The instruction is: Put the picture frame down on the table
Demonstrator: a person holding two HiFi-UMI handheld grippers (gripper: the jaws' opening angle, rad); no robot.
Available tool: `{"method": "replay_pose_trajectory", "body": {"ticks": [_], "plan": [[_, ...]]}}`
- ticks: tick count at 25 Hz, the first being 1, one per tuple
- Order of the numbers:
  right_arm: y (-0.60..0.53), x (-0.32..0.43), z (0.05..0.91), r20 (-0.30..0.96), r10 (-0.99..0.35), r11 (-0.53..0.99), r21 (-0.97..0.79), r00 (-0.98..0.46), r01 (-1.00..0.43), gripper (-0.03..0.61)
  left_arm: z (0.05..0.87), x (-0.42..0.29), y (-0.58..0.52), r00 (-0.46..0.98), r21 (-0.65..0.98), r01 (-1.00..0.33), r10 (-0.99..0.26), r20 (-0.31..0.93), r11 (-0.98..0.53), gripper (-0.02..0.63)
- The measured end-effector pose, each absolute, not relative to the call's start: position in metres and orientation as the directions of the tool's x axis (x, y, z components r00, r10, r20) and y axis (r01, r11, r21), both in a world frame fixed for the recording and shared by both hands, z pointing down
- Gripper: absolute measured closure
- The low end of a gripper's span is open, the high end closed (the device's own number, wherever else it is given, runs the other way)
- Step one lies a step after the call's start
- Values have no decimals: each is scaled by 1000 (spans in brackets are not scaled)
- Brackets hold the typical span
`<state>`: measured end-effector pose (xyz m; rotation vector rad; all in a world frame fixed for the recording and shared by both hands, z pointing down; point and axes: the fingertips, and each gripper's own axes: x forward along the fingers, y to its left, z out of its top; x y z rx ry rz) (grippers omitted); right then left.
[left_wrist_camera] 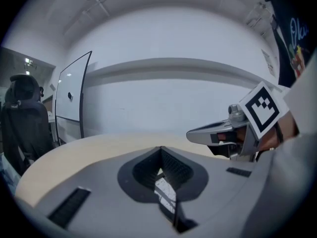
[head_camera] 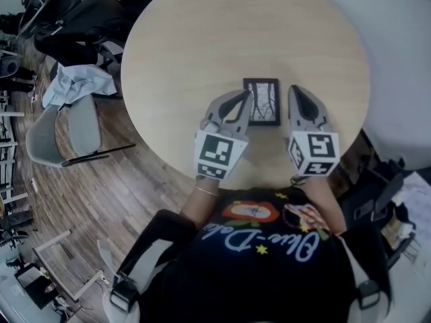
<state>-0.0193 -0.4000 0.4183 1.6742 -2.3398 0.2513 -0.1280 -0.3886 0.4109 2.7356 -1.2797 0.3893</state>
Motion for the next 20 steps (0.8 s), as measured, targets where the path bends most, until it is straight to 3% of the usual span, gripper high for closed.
{"method": "replay_pose_trajectory", "body": {"ticks": [9, 20], "plan": [[-382, -29, 354, 153, -914, 385, 25, -377, -923, 581, 366, -131, -369, 602, -88, -777, -776, 190, -624, 612], [-380, -34, 345, 150, -912, 391, 30, -382, -920, 581, 361, -140, -370, 593, -77, -787, -785, 182, -612, 612]]}}
